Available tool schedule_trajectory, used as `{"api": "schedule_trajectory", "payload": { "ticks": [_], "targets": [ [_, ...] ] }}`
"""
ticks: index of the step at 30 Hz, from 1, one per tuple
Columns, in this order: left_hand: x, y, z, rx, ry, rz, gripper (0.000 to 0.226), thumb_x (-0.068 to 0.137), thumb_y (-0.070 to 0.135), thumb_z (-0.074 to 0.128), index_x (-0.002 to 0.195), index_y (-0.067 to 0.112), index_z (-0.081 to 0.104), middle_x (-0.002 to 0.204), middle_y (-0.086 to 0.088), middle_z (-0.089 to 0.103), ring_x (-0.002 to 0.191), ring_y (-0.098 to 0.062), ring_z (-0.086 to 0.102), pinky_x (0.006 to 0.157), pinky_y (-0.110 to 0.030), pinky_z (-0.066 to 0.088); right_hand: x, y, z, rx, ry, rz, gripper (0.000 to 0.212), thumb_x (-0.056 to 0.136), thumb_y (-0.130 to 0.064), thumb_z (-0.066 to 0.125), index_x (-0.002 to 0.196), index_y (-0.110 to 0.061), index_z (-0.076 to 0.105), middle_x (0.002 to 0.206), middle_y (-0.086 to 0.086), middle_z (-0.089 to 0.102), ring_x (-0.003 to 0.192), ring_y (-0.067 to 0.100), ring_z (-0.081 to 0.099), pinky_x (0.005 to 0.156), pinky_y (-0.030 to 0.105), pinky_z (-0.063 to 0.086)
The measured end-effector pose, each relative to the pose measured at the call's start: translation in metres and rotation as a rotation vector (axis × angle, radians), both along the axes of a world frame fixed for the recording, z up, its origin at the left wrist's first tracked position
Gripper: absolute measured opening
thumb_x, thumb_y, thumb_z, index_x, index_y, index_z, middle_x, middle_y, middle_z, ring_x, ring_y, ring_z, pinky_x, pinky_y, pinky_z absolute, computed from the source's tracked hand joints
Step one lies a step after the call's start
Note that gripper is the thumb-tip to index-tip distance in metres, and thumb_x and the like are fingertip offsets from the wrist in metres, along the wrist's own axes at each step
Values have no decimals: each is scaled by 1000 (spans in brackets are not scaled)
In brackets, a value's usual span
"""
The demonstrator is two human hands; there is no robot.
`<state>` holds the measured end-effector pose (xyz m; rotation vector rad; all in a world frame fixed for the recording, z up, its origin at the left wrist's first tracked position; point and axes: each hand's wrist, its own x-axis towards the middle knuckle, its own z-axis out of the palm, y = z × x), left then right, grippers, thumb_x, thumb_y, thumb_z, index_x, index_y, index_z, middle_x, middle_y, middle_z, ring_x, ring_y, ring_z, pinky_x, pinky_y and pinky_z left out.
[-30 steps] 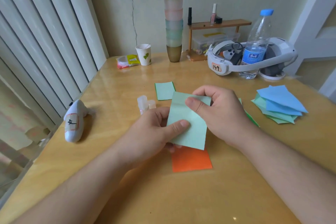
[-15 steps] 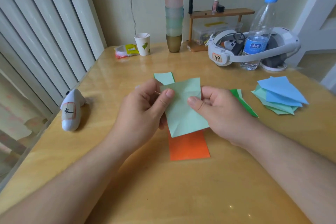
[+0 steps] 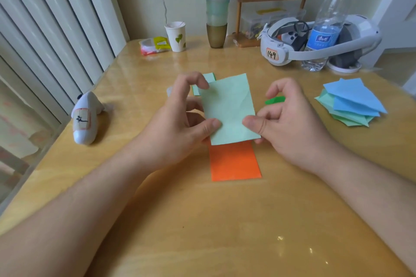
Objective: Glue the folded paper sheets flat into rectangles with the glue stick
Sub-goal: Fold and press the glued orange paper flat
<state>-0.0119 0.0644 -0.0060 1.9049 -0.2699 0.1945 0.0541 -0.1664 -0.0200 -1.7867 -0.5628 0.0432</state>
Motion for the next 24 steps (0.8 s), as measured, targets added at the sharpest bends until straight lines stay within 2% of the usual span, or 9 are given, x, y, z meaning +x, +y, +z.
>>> {"api": "schedule_trajectory", "payload": {
  "ticks": [3,6,7,9,12,14,18,21,24],
  "targets": [
    [2,0,-3,77,3,-30,24,95,15,71,98,35,57,89,-2,64,64,-27,63,58,-33,50,0,-7,-1,-45,-48,87,41,89,-5,80,93,-28,47,69,-5,60,61,14,58,64,35,58],
    [3,1,-7,184,37,-33,10,96,25,73,97,35,74,76,-15,66,63,-28,59,66,-39,52,-4,-11,-5,-180,-94,200,25,85,-13,79,89,-32,64,79,3,60,71,25,55,71,45,52],
    [4,2,-8,198,55,-46,11,96,28,74,102,36,75,76,-17,68,65,-31,60,70,-41,55,-4,-11,-4,-189,-76,212,21,84,-15,79,91,-31,67,82,7,62,72,26,55,71,47,51],
    [4,6,-9,229,87,-74,17,91,37,75,108,39,76,76,-14,68,69,-38,59,72,-45,56,-1,-13,-1,-189,-10,231,25,87,-8,80,93,-30,71,77,0,62,69,18,54,69,42,49],
    [2,10,-6,268,113,-106,19,89,38,82,107,42,77,67,9,60,62,-17,50,65,-30,45,1,-18,4,-213,85,259,32,87,-1,80,98,-30,73,69,-15,60,66,14,56,68,34,47],
    [1,11,-6,289,115,-122,21,86,33,84,104,41,78,65,15,58,60,-8,50,63,-23,42,-1,-20,6,-237,113,276,38,84,-2,82,102,-34,72,67,-14,62,64,17,58,67,34,49],
    [0,8,-4,338,124,-115,23,85,23,86,102,36,78,58,16,56,53,-4,49,57,-16,39,-6,-19,8,-290,153,313,44,81,-10,87,109,-41,70,64,7,64,63,25,53,66,41,46],
    [0,9,-2,318,147,-108,26,83,21,87,102,36,77,59,10,60,52,-6,51,56,-16,41,-9,-18,10,-297,171,305,51,80,-12,88,111,-46,67,62,6,65,61,23,54,65,40,46],
    [-1,10,-1,301,183,-133,34,81,23,89,108,38,74,69,-4,69,58,-13,60,62,-23,47,-13,-16,11,-316,188,324,60,80,-11,88,115,-52,61,62,6,67,60,23,57,63,39,46]
  ]
}}
